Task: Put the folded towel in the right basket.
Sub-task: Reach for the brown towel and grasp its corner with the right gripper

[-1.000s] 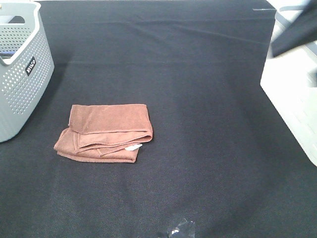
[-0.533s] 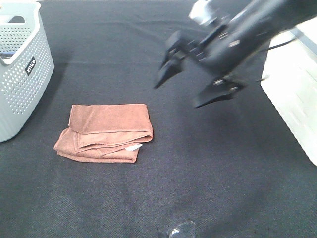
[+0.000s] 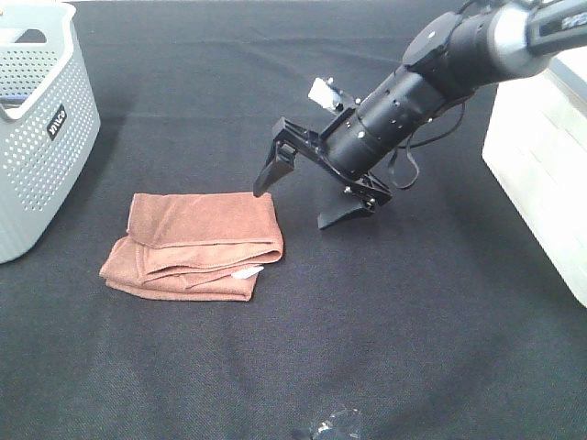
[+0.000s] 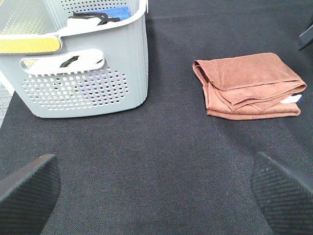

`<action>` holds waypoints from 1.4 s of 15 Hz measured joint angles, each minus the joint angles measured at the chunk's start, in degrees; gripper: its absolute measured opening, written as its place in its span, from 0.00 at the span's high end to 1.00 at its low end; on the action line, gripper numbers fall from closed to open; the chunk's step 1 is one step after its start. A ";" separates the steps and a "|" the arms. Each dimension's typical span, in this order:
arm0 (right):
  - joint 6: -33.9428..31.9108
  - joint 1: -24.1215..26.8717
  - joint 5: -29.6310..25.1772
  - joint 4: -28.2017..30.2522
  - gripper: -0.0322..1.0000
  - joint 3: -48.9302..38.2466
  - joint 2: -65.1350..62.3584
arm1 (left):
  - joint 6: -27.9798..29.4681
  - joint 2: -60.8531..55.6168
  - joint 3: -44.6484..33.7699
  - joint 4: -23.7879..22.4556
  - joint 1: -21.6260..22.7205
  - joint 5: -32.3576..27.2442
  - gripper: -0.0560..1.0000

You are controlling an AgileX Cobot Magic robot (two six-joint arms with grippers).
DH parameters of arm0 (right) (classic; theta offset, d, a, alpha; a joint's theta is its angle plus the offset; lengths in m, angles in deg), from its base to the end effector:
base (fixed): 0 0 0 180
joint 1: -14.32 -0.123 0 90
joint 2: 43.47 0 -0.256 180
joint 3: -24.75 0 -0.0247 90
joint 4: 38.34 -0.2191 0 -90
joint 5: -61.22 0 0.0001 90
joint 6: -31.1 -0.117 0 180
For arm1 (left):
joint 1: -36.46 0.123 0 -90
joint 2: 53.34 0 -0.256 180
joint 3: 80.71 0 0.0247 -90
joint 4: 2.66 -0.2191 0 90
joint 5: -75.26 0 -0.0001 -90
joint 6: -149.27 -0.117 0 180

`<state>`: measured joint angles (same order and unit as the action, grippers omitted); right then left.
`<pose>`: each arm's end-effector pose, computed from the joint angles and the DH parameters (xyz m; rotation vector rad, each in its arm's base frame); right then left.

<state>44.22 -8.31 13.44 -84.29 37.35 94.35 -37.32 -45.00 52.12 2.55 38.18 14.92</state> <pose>0.3566 0.2162 0.0942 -0.1531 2.9260 0.9496 0.0186 -0.0087 0.2538 0.0903 2.0167 -0.0163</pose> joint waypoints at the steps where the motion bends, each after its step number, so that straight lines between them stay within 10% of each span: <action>1: 0.00 0.00 0.57 -0.52 0.04 0.57 1.03 | 0.00 0.00 0.00 0.00 0.00 0.00 0.01; 9: 0.17 -0.23 0.46 -4.07 0.05 1.89 5.73 | 0.00 0.00 0.00 0.00 0.00 0.00 0.01; 16: 0.46 -11.52 5.73 -13.24 0.13 10.08 12.89 | 0.00 0.00 0.00 0.00 0.00 0.00 0.01; 21: 0.40 -14.04 7.56 -12.32 0.39 13.64 14.84 | 0.00 0.00 0.00 0.00 0.00 0.00 0.01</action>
<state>44.62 -22.35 21.00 -96.61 50.99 109.19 -37.32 -45.00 52.12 2.55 38.18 14.92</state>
